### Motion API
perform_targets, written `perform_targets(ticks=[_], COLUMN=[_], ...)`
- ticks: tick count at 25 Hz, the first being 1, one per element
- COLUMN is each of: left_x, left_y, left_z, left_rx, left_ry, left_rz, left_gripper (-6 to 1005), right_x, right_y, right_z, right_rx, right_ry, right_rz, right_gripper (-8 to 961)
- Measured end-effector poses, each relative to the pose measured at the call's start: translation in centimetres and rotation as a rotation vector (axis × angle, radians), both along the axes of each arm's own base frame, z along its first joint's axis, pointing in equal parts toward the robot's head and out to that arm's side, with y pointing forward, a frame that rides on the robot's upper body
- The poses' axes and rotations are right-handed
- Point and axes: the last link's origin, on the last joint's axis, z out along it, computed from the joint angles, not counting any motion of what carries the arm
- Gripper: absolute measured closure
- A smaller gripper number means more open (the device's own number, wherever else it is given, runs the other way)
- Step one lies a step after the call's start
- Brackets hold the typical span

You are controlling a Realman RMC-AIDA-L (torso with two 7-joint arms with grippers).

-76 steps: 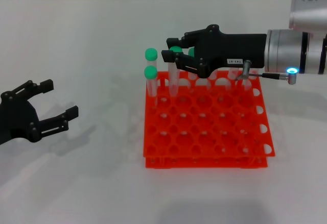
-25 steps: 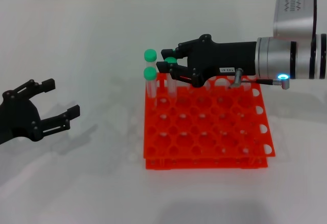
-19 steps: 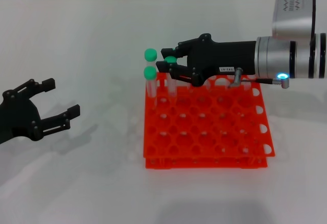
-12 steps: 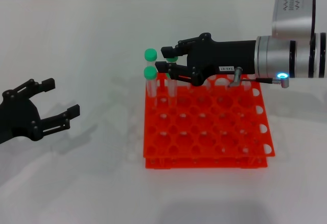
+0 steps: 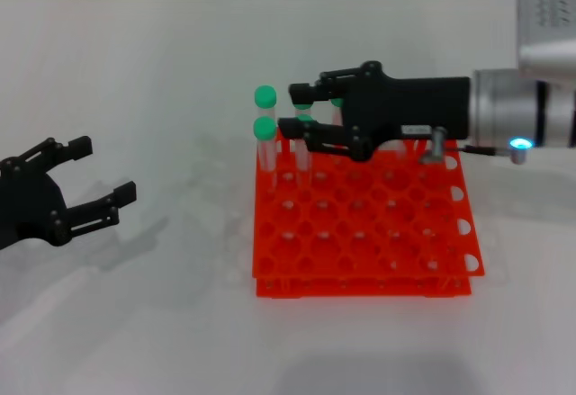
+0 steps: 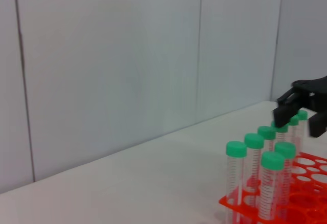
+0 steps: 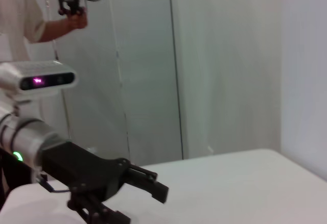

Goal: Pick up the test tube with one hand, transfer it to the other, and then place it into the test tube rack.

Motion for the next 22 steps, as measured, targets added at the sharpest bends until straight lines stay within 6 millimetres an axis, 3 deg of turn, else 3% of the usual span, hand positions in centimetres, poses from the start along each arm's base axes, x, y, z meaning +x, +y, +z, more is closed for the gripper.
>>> perform_targets(ticks=[8,13,18,22], left_x=[-0.3,0.1,0.7,1.3], left_y=[0.2,0.8,1.4,1.6], left_z=[0.8,0.8,1.3,1.5], left_rx=[-0.021,-0.079,-0.114,-0.165], left_ry=[-0.002,0.022,0.036,0.040], left_rz=[0.022,0.005,-0.037,-0.078], left_gripper=[105,105,105,105], right_x=[2.5,5.1,7.1,8.4], right_y=[-1.9,-2.5,-3.5,-4.2], right_z=[2.2,3.7,4.7,5.4], right_rx=[0.084,0.109,0.118,0.132], right_ry=[0.013,0.011,0.007,0.011], right_rz=[0.000,-0.051,-0.091,-0.103], right_gripper=[441,222,76,76])
